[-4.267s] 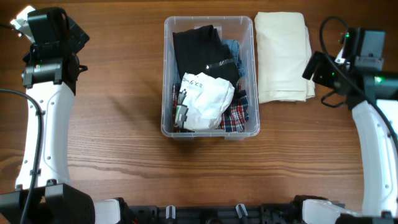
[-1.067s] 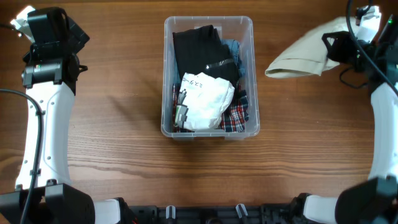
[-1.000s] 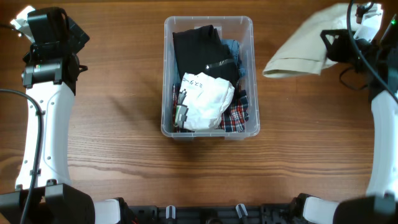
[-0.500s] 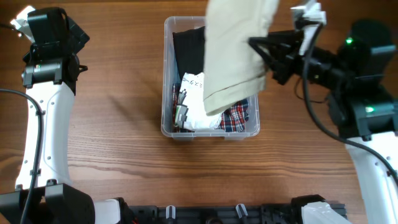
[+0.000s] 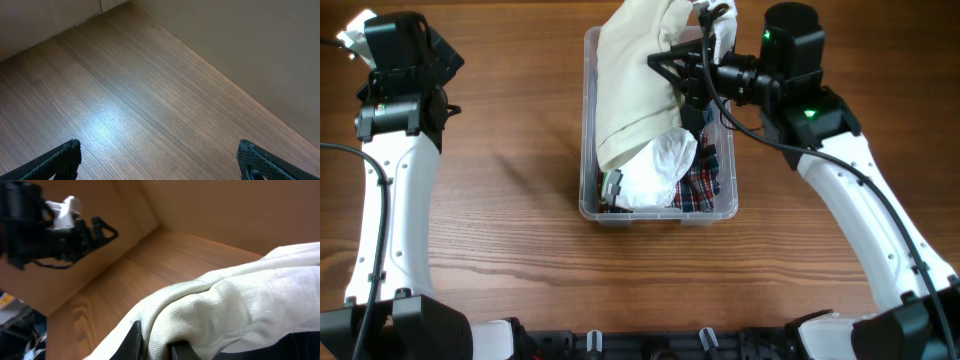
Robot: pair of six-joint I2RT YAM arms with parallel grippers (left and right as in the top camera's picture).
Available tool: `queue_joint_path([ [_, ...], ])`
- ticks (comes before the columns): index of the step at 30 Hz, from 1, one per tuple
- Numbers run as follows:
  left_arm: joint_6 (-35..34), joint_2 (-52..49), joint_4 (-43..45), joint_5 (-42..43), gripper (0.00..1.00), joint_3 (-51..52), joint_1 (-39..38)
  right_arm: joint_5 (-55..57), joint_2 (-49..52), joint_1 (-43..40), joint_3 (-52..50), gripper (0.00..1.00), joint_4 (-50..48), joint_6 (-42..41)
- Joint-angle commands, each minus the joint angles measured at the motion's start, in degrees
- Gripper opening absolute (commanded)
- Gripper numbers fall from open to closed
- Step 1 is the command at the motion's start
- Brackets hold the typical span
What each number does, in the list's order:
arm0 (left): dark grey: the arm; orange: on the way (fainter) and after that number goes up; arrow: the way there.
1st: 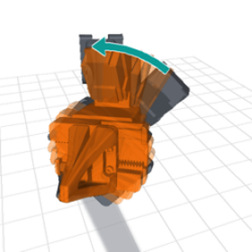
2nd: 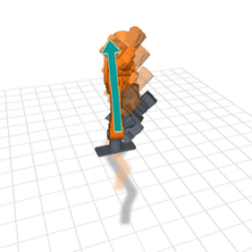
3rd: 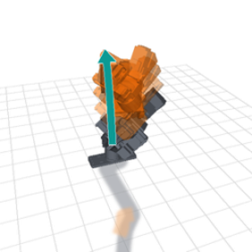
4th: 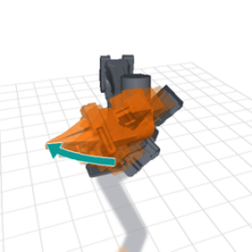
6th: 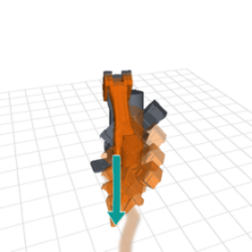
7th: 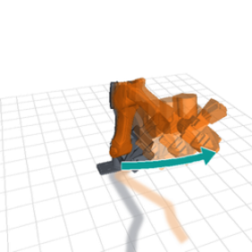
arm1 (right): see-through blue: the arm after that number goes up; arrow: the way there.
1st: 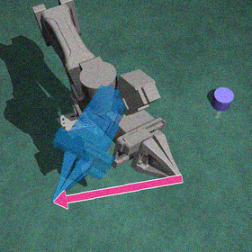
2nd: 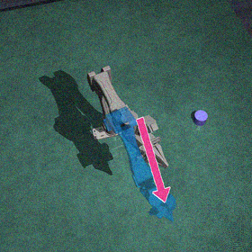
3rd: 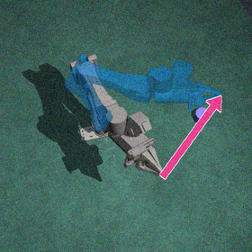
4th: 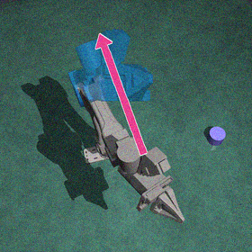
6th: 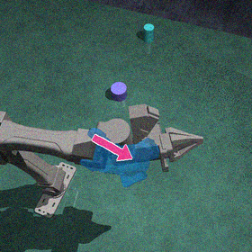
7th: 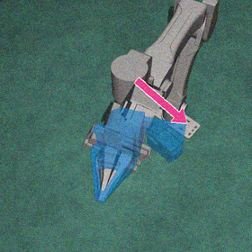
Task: Pack container
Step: 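Lift the cream cloth with the right gripper and carry it into the bin, then lay the cream cloth flat over the bin contents and smooth it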
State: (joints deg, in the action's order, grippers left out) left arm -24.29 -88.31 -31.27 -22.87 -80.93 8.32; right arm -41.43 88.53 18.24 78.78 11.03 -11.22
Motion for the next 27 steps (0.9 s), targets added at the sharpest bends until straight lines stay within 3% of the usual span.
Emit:
queue_joint_path([
  [1,0.1,0.0,0.2,-0.8,1.00,0.3,0.2,2.0,0.3,0.1,0.7,0.04,-2.1,-0.9],
  [27,0.1,0.0,0.2,-0.8,1.00,0.3,0.2,2.1,6.9,2.0,0.3,0.04,1.7,-2.5],
])
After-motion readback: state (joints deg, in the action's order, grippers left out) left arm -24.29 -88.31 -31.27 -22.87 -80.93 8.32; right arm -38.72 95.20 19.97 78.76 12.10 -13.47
